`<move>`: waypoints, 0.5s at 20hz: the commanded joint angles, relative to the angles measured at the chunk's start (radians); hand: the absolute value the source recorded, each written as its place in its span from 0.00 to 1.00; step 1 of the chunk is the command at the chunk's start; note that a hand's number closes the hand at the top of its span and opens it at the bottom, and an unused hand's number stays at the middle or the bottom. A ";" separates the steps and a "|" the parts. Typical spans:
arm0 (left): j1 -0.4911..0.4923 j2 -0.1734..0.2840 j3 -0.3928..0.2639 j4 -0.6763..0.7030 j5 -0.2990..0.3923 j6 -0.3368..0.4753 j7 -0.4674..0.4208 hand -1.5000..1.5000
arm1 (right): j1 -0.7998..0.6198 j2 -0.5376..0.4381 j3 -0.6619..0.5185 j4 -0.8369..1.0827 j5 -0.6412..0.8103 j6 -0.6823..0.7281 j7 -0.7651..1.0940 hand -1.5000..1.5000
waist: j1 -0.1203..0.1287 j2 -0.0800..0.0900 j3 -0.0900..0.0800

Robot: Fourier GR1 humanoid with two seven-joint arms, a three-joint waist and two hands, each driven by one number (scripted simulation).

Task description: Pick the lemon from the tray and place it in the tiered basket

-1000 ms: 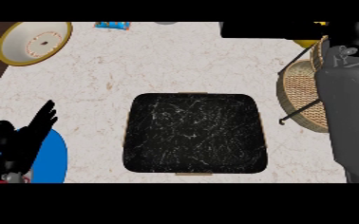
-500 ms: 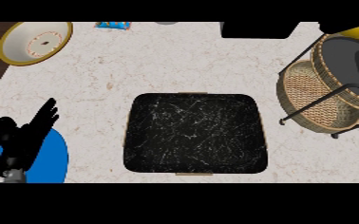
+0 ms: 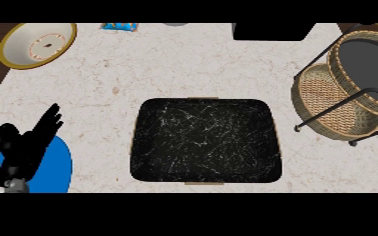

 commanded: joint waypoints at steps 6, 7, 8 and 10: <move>0.013 -0.006 0.003 0.018 -0.008 -0.001 -0.013 0.50 | 0.027 0.019 -0.071 0.125 -0.049 0.257 0.128 0.00 | -0.014 -0.003 -0.001; -0.039 0.006 0.005 0.016 -0.003 -0.004 0.011 0.50 | 0.001 0.065 -0.069 0.151 -0.032 0.243 0.191 0.00 | -0.007 0.000 0.000; 0.002 -0.001 0.002 -0.003 -0.001 -0.010 0.003 0.50 | 0.048 0.017 -0.085 0.187 -0.032 0.225 0.143 0.00 | -0.005 0.000 0.000; 0.004 -0.024 -0.011 0.028 -0.028 0.010 -0.033 0.50 | 0.030 0.019 -0.114 0.188 -0.034 0.236 0.203 0.00 | -0.008 0.000 0.000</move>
